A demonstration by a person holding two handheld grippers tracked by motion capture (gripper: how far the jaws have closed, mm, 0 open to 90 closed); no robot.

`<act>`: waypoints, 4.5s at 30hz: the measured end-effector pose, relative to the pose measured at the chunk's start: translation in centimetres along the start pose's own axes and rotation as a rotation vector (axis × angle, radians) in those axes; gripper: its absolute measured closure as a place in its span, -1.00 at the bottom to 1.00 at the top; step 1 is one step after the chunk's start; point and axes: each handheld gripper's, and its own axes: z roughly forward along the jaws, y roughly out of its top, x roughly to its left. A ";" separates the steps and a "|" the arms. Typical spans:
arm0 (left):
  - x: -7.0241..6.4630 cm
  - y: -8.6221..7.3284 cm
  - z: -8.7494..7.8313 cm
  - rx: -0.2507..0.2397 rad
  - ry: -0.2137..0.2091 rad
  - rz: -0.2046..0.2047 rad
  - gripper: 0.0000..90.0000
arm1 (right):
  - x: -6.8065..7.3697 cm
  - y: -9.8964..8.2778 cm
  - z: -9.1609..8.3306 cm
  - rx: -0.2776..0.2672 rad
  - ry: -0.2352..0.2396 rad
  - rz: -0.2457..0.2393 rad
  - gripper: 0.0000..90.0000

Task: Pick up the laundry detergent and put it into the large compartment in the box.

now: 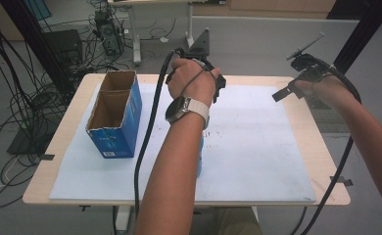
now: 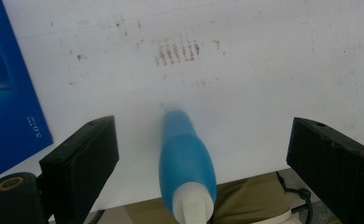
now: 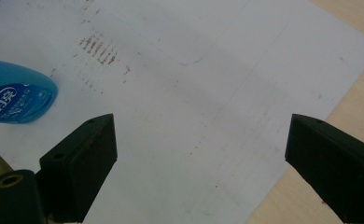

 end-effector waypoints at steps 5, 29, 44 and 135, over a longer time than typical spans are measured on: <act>-0.1 -0.1 0.0 0.003 0.004 -0.004 -0.79 | 0.1 -0.1 0.0 0.000 0.001 -0.002 -0.80; -0.1 -0.4 0.0 0.008 0.004 -0.008 -0.78 | 0.1 -0.3 0.1 0.003 0.007 0.002 -0.80; -0.7 -1.0 0.5 0.013 0.014 0.000 -0.78 | 0.2 -0.6 0.2 -0.001 0.010 -0.001 -0.80; -0.3 -7.7 5.8 -0.043 0.057 -0.074 -0.81 | 1.7 -2.2 1.2 -0.005 0.044 -0.023 -0.80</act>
